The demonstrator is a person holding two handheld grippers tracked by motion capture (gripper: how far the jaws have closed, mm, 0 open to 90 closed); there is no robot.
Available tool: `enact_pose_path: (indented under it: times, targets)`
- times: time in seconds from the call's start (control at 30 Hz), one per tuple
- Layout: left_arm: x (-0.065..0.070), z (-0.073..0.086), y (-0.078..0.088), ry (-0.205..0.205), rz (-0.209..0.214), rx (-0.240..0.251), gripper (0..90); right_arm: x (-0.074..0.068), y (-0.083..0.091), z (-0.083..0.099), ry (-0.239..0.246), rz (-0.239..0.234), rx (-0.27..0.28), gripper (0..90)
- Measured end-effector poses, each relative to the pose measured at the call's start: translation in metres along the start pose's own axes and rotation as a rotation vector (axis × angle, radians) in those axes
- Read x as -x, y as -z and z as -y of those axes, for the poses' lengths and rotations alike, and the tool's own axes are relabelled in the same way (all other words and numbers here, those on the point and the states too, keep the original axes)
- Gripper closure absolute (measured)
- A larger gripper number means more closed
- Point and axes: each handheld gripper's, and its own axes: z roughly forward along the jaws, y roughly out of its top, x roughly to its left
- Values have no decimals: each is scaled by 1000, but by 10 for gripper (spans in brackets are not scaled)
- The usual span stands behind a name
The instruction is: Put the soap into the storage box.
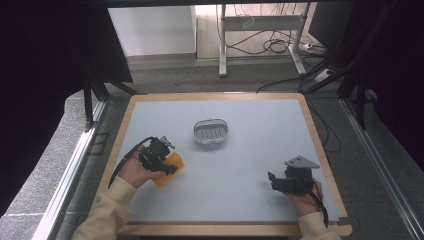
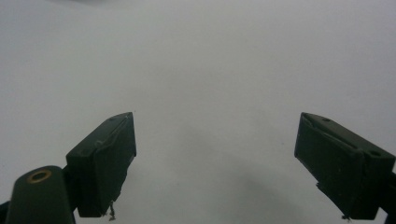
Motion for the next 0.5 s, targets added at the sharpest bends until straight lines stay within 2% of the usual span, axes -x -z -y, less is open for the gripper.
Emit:
enact_pose_path:
  times: [0.3, 0.5]
  targets:
    - [-2, -3, 6, -5, -9, 7, 621, 0, 0, 0, 1, 4, -1, 131]
    - [-1, -9, 8, -26, -5, 7, 621, 1, 0, 0, 0, 8, 1, 131]
